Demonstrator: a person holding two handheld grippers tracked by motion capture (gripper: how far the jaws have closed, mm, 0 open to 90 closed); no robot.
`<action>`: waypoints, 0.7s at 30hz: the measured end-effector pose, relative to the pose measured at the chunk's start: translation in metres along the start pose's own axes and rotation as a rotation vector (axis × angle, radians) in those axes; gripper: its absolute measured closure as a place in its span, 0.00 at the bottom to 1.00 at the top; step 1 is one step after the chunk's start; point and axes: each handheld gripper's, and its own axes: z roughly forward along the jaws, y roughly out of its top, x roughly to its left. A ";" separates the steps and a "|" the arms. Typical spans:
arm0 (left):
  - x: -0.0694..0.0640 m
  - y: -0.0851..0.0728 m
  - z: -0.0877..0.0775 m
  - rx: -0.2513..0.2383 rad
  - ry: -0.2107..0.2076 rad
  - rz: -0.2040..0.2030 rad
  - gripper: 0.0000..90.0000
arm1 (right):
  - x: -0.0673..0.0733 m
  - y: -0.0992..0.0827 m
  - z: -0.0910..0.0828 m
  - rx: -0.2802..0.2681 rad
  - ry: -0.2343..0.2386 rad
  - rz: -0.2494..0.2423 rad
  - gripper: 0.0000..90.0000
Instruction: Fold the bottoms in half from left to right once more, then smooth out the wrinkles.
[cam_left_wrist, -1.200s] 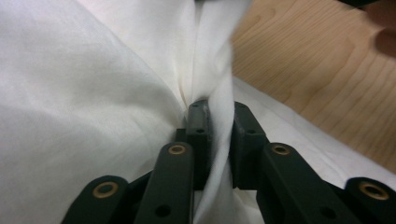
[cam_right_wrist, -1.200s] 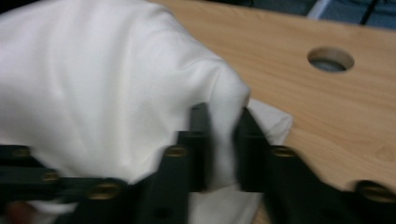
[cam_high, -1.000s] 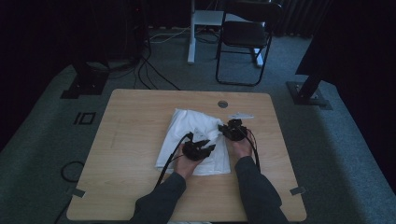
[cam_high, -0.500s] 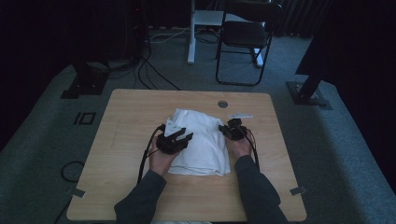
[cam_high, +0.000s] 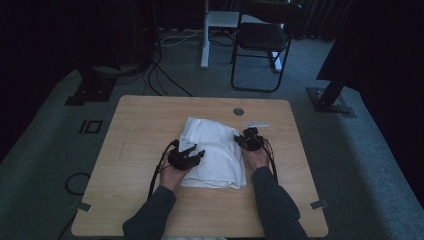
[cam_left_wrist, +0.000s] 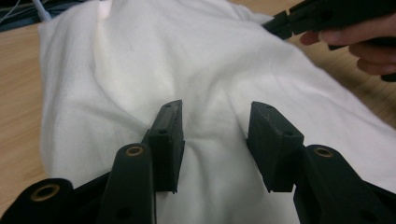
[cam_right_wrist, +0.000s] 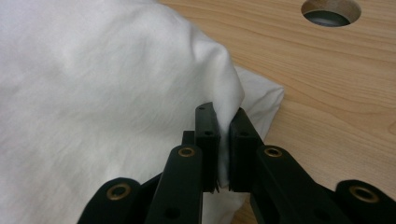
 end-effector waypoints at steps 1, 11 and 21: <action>0.000 -0.003 0.002 0.003 0.002 0.000 0.62 | 0.000 0.000 0.000 0.002 -0.001 -0.001 0.94; 0.003 -0.014 0.014 0.002 -0.015 -0.015 0.64 | -0.002 0.017 -0.021 -0.060 -0.034 0.001 0.59; -0.002 -0.020 0.017 -0.017 -0.007 -0.013 0.65 | 0.032 0.052 -0.028 -0.130 0.044 -0.124 0.56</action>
